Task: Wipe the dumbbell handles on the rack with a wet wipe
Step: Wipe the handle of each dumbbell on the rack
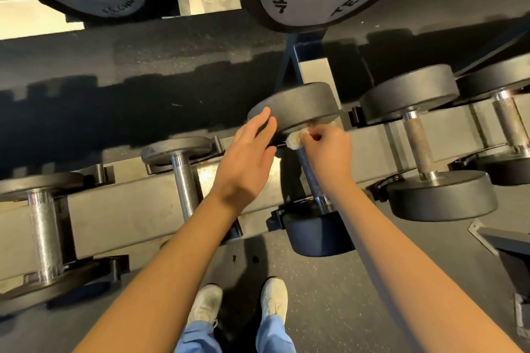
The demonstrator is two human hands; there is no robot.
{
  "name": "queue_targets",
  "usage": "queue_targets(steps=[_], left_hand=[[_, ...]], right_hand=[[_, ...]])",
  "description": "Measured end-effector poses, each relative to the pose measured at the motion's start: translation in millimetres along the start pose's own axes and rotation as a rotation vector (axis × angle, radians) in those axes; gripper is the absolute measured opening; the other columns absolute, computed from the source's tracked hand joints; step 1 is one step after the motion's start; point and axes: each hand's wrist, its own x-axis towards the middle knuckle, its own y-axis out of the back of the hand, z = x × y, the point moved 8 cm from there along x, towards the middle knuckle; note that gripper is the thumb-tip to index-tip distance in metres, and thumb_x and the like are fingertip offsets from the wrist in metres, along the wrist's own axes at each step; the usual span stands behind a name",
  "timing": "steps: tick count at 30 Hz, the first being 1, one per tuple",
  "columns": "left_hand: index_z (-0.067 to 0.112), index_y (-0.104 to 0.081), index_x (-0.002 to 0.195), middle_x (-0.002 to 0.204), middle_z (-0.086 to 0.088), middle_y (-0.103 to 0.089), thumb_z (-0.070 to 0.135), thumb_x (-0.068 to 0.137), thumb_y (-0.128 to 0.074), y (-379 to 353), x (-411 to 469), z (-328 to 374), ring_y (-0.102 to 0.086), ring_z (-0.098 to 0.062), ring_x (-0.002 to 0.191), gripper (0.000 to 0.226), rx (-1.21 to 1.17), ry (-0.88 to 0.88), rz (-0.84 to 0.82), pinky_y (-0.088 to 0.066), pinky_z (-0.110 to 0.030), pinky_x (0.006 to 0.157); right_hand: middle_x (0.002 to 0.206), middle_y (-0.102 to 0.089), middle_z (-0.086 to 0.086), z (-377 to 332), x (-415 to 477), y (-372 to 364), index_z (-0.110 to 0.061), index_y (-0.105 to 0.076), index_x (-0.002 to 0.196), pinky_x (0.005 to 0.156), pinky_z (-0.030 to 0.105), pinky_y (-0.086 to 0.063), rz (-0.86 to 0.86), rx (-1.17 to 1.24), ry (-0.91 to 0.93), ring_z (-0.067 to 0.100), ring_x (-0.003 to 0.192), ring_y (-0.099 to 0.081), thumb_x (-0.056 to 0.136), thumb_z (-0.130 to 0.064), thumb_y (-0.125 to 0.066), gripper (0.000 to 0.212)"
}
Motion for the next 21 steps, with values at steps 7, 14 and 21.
queue_targets(steps=[7, 14, 21], left_hand=[[0.014, -0.026, 0.149, 0.158, 0.002, -0.019, 0.018, 0.100, -0.043, -3, -3, 1, -0.016, -0.012, 0.144, 0.051, -0.041, 0.057, -0.016, -0.016, -0.024, 0.115], [0.015, -0.027, 0.149, 0.158, 0.003, -0.018, 0.019, 0.101, -0.041, -5, -2, 0, -0.015, -0.011, 0.144, 0.051, -0.036, 0.061, 0.007, -0.015, -0.021, 0.114], [0.015, -0.027, 0.149, 0.158, 0.003, -0.019, 0.016, 0.101, -0.042, -4, -4, -1, -0.016, -0.012, 0.144, 0.050, -0.103, 0.064, 0.010, -0.016, -0.024, 0.116]], right_hand=[[0.097, -0.065, 0.008, 37, -27, 8, -0.009, -0.071, 0.097, 0.072, 0.027, -0.045, -0.126, -0.179, -0.003, 0.021, 0.088, -0.059, 0.087, -0.021, -0.066, 0.017], [0.086, -0.063, 0.001, 8, 1, 4, -0.008, -0.068, 0.099, 0.076, 0.027, -0.048, -0.067, 0.045, -0.014, 0.013, 0.080, -0.057, 0.090, -0.015, -0.061, 0.013], [0.077, -0.064, 0.005, 50, -25, 1, -0.011, -0.063, 0.082, 0.074, 0.030, -0.054, -0.327, -0.079, -0.156, 0.018, 0.074, -0.063, 0.087, -0.015, -0.063, 0.007]])
